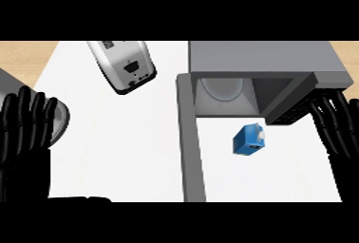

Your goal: Pick up the milk, place it into the microwave and close the microwave

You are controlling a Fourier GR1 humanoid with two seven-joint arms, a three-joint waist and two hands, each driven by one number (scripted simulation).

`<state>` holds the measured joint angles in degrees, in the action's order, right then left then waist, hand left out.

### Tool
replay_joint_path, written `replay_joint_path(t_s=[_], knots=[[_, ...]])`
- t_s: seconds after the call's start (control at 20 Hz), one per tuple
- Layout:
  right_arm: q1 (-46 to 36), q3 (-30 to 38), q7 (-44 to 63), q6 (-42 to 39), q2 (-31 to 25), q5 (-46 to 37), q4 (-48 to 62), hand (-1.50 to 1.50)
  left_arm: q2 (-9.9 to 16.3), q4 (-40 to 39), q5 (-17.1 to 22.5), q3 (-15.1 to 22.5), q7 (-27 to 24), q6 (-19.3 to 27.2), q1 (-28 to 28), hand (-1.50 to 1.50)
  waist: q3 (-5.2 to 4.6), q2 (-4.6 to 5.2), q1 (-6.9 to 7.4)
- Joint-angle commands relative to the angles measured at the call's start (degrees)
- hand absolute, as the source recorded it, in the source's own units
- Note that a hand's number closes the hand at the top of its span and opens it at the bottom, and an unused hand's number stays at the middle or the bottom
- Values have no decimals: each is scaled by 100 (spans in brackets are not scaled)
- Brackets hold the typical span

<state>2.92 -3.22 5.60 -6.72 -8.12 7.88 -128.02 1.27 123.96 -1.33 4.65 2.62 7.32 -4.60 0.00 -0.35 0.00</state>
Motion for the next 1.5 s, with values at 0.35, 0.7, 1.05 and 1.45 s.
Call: replay_joint_path(t_s=[0.35,0.7,1.05,1.45], knots=[[887,-446,211,-130,196,-296,-883,-150,-125,1295,324,619,-463,-221,-2350,-150,-1,18,41],[1633,-865,-169,-153,344,-1101,-1207,-150,-1,1759,760,474,-1246,-787,-3695,-150,-3,2,65],[1547,-662,-1302,-281,438,-1316,102,-150,-116,1180,1062,286,-2220,-1223,-4224,-150,0,15,62],[709,-607,-1235,95,619,-1886,1131,-150,-115,992,1157,39,-2958,-1868,-5031,-150,-1,17,106]])
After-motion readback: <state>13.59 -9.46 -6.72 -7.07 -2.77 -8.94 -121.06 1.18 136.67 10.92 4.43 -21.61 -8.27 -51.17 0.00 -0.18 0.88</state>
